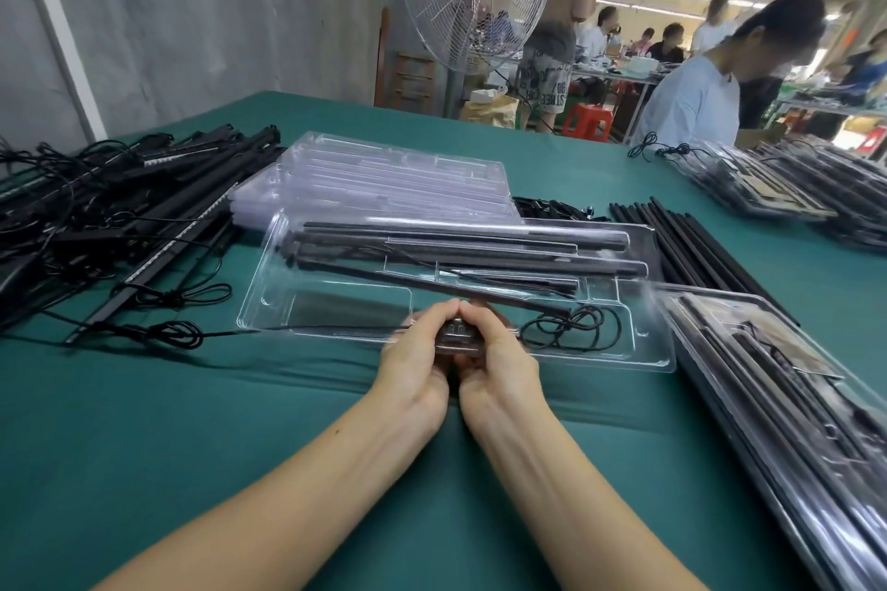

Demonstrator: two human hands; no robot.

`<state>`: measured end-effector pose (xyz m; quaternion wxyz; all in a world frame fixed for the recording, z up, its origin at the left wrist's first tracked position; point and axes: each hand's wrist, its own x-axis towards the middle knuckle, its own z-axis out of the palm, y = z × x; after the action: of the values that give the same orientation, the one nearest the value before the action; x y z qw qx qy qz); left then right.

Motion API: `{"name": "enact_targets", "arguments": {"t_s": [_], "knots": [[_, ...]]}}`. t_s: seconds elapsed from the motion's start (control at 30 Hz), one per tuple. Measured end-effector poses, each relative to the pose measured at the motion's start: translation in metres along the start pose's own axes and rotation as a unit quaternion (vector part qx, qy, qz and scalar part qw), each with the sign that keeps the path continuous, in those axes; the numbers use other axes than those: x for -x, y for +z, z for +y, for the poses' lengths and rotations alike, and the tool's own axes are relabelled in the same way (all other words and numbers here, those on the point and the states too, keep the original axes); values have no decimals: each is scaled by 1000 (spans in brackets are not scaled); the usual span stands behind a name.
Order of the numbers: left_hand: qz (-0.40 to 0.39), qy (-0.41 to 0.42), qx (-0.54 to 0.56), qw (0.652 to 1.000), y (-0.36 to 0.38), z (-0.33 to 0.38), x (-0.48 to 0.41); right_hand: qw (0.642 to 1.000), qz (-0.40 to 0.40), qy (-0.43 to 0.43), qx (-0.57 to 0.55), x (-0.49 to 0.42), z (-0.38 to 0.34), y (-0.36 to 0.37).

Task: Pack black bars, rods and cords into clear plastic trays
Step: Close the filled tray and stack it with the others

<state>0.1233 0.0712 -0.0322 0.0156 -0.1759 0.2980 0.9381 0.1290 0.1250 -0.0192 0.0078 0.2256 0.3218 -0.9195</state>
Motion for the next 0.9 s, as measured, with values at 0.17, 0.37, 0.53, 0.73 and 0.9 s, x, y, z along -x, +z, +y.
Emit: {"name": "enact_targets", "arguments": {"t_s": [0.17,0.37,0.53,0.73,0.9], "knots": [[23,-10,-3,1000,0,-1,-2,998,3,-35,57,-3,3,0],[41,-2,-36,999,1,-1,0,989,18,-62,130,-8,4,1],[54,27,-75,995,2,-5,2,986,34,-63,152,-11,5,-1],[53,19,-81,995,4,-3,3,985,57,-66,150,-13,7,0],[-9,15,-89,996,1,-3,3,994,23,-16,102,-14,-2,-3]]}}
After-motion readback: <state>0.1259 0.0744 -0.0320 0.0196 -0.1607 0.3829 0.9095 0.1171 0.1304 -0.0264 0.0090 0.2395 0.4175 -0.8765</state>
